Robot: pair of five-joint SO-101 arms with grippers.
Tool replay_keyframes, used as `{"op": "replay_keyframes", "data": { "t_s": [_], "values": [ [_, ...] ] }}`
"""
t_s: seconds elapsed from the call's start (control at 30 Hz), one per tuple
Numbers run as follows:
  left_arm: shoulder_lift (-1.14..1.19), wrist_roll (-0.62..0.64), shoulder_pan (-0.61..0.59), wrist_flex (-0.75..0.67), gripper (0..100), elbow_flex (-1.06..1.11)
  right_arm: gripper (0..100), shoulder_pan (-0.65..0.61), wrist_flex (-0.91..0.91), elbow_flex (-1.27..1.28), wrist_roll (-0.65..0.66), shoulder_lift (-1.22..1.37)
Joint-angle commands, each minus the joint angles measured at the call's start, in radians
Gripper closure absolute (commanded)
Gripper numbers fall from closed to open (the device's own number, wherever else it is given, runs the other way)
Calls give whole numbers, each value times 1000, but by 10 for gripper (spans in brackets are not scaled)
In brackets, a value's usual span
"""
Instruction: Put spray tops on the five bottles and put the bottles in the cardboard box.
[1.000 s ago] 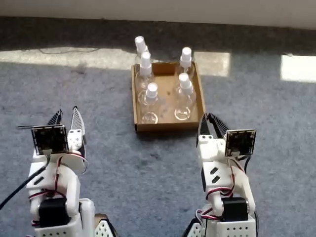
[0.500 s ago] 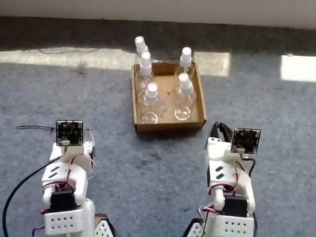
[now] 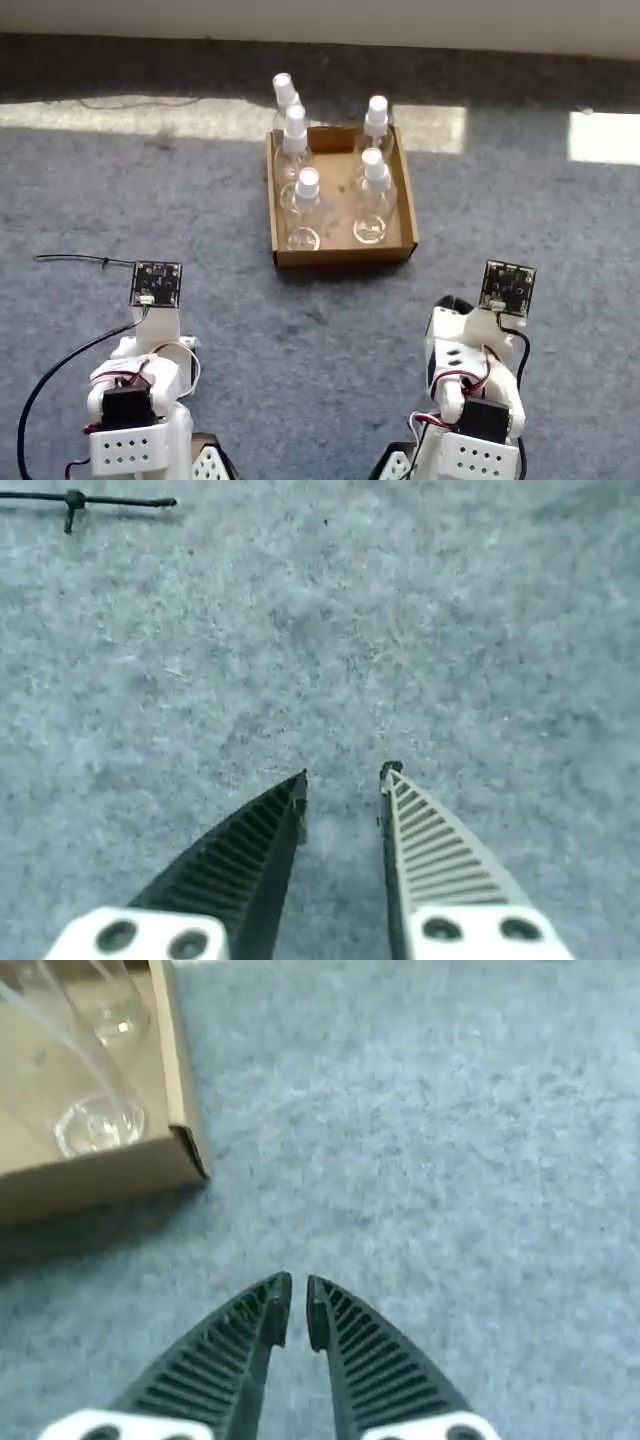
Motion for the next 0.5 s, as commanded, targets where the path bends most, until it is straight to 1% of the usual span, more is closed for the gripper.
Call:
{"op": "replay_keyframes", "data": {
  "t_s": [0.0,0.07,0.13,0.47],
  "values": [
    [-13,-3,-12,12,875,19,993,7,153,99,11,-4],
    [-13,-3,-12,12,875,19,993,7,239,99,9,-8],
    [-13,-3,-12,12,875,19,993,5,216,99,9,-4],
    [-13,-3,-12,12,875,19,993,5,228,99,9,-5]
  ]
}}
